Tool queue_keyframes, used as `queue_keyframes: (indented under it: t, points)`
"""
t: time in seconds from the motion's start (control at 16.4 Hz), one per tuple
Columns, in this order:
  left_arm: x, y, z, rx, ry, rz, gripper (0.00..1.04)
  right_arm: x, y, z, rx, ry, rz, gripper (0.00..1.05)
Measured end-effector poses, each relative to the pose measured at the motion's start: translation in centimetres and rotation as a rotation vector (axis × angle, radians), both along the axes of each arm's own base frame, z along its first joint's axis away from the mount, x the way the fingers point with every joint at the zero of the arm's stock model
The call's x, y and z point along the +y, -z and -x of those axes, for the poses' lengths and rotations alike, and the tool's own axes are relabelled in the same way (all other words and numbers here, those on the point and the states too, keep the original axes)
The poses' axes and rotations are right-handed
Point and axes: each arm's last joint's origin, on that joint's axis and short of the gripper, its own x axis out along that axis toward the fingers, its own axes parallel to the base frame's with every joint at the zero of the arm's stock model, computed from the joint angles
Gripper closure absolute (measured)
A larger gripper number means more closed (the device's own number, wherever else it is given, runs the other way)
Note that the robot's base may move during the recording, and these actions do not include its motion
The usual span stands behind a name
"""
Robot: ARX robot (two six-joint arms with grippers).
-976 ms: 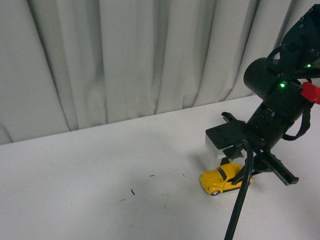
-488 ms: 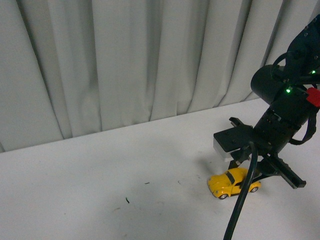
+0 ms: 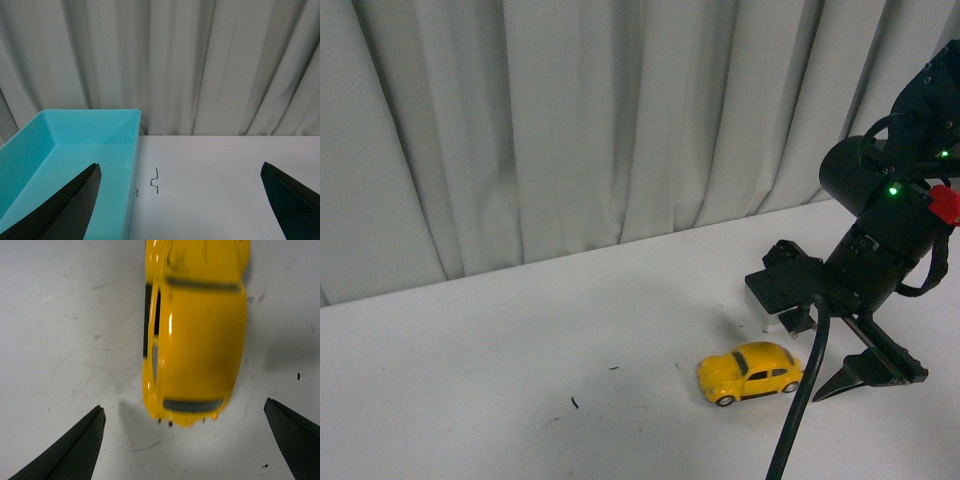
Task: Wind up and store yellow beetle toy
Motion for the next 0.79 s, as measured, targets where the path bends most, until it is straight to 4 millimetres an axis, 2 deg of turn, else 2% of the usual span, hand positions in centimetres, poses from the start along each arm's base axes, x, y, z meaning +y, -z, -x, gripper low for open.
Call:
queue_keyframes:
  t: [0.79]
  points:
    - [0.00, 0.00, 0.00, 0.000, 0.000, 0.000, 0.07, 0.61, 0.22, -0.31, -0.036, -0.019, 0.008, 0.07]
